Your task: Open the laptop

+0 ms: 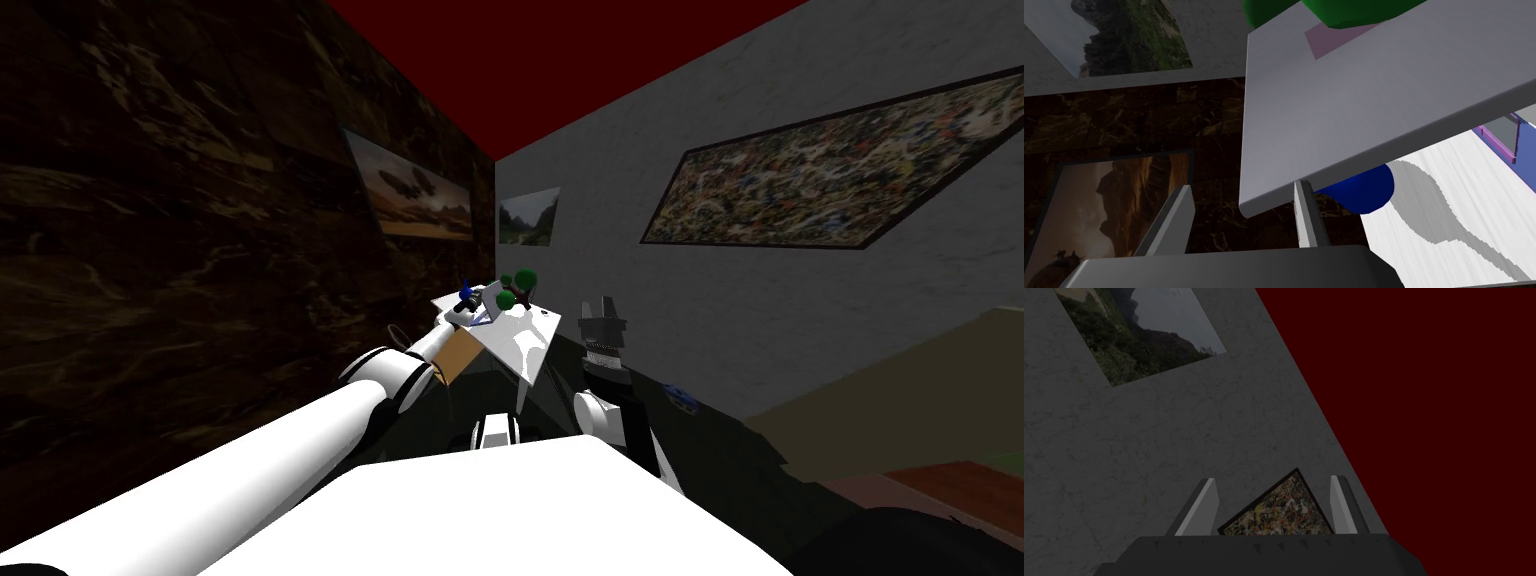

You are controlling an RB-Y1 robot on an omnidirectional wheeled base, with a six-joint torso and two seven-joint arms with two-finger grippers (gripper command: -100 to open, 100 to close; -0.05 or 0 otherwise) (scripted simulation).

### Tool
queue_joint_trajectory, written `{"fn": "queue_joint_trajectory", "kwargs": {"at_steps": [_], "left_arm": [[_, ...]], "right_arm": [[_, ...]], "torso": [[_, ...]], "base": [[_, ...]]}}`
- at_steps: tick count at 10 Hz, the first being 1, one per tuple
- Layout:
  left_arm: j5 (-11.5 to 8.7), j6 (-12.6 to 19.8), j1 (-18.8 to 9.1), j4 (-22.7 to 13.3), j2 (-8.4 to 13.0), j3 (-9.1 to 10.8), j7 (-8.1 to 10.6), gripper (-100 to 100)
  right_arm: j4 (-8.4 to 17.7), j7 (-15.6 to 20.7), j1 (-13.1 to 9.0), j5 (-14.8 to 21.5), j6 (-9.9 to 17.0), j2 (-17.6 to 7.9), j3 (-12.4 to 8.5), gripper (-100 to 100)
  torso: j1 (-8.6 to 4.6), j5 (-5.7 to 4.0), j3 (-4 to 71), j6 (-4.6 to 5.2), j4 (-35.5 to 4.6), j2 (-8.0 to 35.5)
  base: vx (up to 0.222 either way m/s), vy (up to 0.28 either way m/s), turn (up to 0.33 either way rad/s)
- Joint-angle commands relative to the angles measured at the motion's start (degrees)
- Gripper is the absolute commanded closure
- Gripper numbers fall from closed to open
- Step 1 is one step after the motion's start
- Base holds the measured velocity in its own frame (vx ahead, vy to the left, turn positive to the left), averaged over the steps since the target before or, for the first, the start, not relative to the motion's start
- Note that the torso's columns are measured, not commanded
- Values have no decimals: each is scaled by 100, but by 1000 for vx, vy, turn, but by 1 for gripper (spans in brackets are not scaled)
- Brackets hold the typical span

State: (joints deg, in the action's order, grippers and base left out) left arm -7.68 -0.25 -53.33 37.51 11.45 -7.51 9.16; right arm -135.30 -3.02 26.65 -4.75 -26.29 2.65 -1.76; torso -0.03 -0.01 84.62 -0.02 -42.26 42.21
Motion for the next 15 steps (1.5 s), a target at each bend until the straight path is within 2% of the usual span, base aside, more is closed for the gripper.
{"fn": "queue_joint_trajectory", "kwargs": {"at_steps": [1, 2, 5, 6, 7, 15], "left_arm": [[-77, -165, -163, -211, -135, -336, 136, 100], [-110, -224, -233, -292, -208, -498, 198, 100], [-119, -269, -273, -367, -203, -504, 213, 100], [-14, -422, -168, -336, -233, -617, 101, -100], [6, -454, -148, -334, -238, -639, 81, -100], [505, -1242, 375, -281, -381, -1166, -443, -100]], "right_arm": [[0, 0, 0, 0, 0, 0, 0, 0], [0, 0, 0, 0, 0, 0, 0, 0], [0, 0, -1, 0, 0, 0, 1, 0], [0, 0, -1, 0, 0, 0, 1, 0], [0, 0, -1, 0, 0, -1, 0, 0], [0, 0, 0, 0, 0, -1, -1, 0]], "torso": [[0, 0, -2, 2, -1, 4], [-1, 0, -5, 4, -2, 8], [3, 1, -6, 4, -3, 10], [5, 2, -5, 2, -2, 8], [27, 7, 1, 2, 1, -2], [3, 1, -6, 2, -3, 10]], "base": [[0, -13, 210], [-5, -12, 286], [-2, -5, 16], [35, 76, -91], [46, 104, -93], [56, 111, -89]]}}
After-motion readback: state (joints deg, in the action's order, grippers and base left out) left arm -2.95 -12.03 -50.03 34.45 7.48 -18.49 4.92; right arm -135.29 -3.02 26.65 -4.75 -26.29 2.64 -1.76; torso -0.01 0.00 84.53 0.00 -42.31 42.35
